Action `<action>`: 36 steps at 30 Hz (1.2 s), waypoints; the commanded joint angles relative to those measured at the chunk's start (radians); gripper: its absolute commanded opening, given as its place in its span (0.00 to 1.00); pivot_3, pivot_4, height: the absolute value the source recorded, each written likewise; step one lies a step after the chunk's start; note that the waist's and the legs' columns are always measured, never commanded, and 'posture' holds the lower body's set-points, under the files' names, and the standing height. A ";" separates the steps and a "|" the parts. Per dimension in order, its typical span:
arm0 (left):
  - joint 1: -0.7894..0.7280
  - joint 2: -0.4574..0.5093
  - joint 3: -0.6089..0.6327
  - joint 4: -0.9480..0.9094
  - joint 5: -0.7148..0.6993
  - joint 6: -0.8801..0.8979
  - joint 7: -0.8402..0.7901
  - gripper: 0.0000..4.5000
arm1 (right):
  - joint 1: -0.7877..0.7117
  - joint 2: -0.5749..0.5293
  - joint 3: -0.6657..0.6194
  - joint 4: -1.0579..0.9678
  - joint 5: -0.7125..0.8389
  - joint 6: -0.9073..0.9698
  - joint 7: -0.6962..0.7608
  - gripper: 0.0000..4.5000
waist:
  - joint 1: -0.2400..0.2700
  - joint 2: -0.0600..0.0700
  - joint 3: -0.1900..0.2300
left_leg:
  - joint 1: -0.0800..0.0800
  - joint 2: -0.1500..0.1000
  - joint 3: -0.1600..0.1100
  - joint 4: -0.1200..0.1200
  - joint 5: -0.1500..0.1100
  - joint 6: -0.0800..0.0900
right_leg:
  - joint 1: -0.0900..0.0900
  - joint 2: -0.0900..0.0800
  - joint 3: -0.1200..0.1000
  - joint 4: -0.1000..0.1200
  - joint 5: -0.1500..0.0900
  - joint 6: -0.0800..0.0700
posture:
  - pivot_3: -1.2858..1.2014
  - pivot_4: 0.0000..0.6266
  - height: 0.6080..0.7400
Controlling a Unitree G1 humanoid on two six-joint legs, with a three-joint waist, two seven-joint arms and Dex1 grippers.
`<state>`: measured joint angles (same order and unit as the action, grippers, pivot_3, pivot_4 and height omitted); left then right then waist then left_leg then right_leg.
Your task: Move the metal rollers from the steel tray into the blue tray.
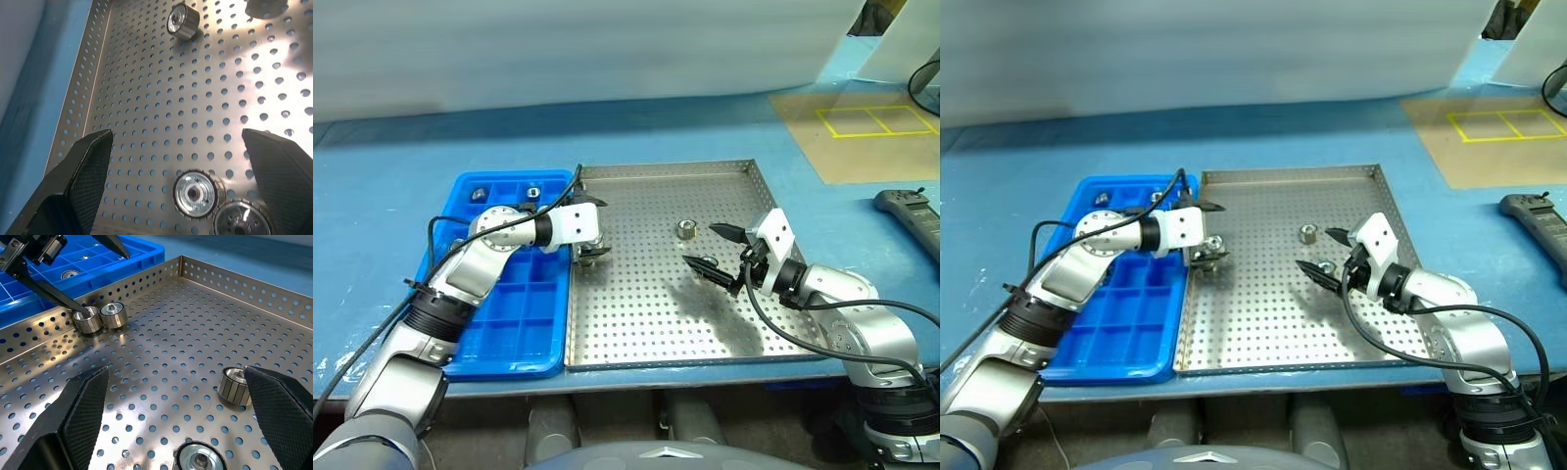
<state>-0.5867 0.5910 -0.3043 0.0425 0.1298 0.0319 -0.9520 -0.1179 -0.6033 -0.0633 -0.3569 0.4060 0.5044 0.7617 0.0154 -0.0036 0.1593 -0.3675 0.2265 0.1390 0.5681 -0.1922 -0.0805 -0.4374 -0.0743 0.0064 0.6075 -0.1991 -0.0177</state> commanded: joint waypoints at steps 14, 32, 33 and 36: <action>-0.038 -0.055 0.004 0.017 -0.066 0.009 -0.056 0.99 | -0.003 -0.002 -0.021 -0.036 0.027 -0.010 0.003 1.00 | 0.000 0.000 0.000 | 0.000 0.000 0.000 0.000 0.000 0.000 | 0.000 0.000 0.000 0.000 0.000 0.000 | 0.43 0.24 1.00; -0.170 -0.190 -0.036 0.263 -0.099 -0.083 -0.172 0.99 | 0.115 -0.085 -0.130 -0.131 0.095 0.016 0.021 1.00 | -0.002 0.000 0.000 | 0.000 -0.001 0.001 0.001 -0.001 0.001 | 0.001 0.000 0.001 0.000 0.000 0.000 | 0.40 0.24 1.00; -0.176 -0.204 -0.035 0.280 -0.104 -0.085 -0.174 0.99 | 0.122 -0.085 -0.134 -0.135 0.096 0.017 0.017 1.00 | -0.002 0.000 0.000 | 0.000 -0.001 0.001 0.001 -0.001 0.001 | 0.001 0.000 0.001 0.000 0.000 0.000 | 0.40 0.24 1.00; -0.190 -0.228 -0.045 0.335 -0.098 -0.119 -0.186 0.99 | 0.142 -0.084 -0.148 -0.148 0.097 0.018 0.010 1.00 | -0.002 0.000 0.000 | -0.001 -0.001 0.001 0.002 -0.001 0.002 | 0.001 0.000 0.001 -0.001 0.000 0.000 | 0.39 0.24 1.00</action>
<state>-0.7519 0.3660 -0.3477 0.3597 0.0408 -0.0539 -1.1296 0.0177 -0.6760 -0.1724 -0.4542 0.4793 0.5274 0.7781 0.0136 -0.0036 0.1594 -0.3682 0.2256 0.1397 0.5702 -0.1933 -0.0785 -0.4365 -0.0742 0.0079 0.6068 -0.1990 -0.0177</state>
